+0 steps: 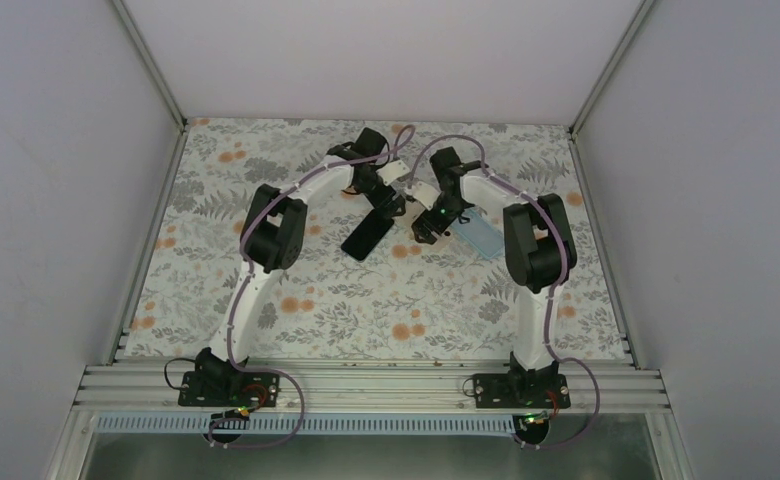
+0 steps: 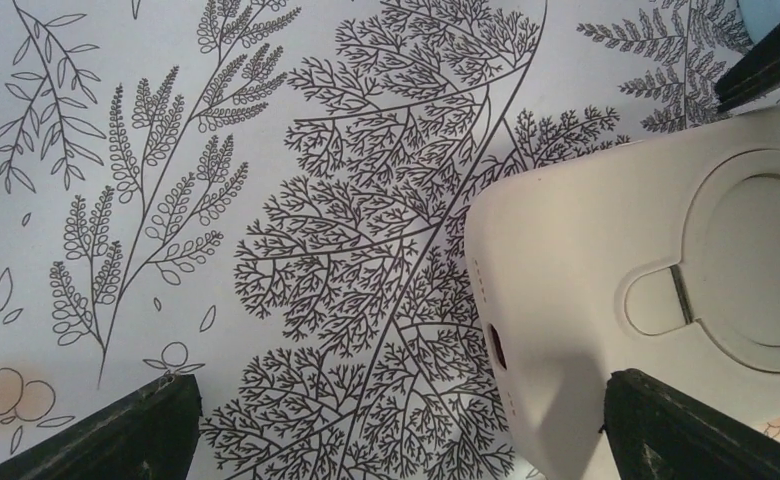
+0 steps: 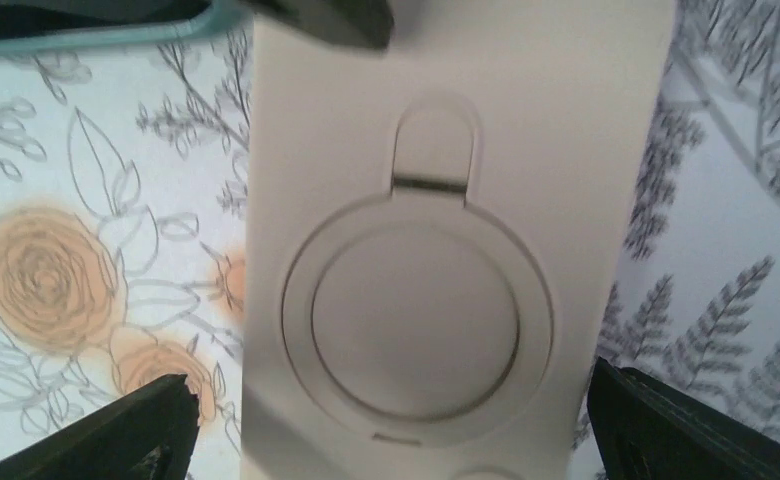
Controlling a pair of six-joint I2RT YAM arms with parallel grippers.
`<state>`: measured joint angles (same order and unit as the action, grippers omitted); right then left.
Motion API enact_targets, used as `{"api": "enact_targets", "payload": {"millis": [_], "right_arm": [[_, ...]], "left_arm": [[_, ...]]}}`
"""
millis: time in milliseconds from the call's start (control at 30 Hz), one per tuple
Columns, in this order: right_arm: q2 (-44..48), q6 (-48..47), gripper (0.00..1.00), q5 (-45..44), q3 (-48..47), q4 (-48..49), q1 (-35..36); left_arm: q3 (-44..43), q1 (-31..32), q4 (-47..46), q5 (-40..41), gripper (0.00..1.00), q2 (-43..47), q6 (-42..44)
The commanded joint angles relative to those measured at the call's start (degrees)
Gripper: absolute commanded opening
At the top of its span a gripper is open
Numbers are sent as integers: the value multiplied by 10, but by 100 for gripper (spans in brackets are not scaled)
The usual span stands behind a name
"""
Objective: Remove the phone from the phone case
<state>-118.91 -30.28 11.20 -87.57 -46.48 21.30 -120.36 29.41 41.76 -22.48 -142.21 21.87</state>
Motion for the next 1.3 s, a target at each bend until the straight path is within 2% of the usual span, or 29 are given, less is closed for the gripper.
{"api": "enact_targets", "payload": {"millis": [0,333,433,500,600,767,900,933,1000,1133,1200,1267], "right_arm": [[34,-10,100,7,39,37,-3],[22,-4,99,-37,82,95,12],[16,-2,80,-64,85,116,15],[24,-6,64,-78,95,137,16],[41,-14,48,-75,119,162,15],[106,-8,38,-36,156,197,15],[152,1,39,-10,158,193,12],[156,2,42,-6,157,186,12],[155,5,57,-5,151,174,12],[152,17,57,-1,146,184,-5],[149,30,67,-4,136,188,-14],[151,33,72,-4,134,206,-18]], "left_arm": [[1,-15,8,10,100,24,-9],[-11,-69,25,7,100,63,2],[-19,-83,48,-65,100,69,12],[-42,-90,100,-131,100,60,32],[-87,-95,170,-209,100,40,74],[-129,-113,246,-316,100,12,106],[-136,-142,253,-388,100,1,95],[-138,-149,247,-388,100,-1,85],[-141,-160,243,-388,100,-6,79],[-127,-166,221,-365,100,2,70],[-123,-167,218,-361,100,6,71],[-123,-167,213,-353,100,6,70]]}}
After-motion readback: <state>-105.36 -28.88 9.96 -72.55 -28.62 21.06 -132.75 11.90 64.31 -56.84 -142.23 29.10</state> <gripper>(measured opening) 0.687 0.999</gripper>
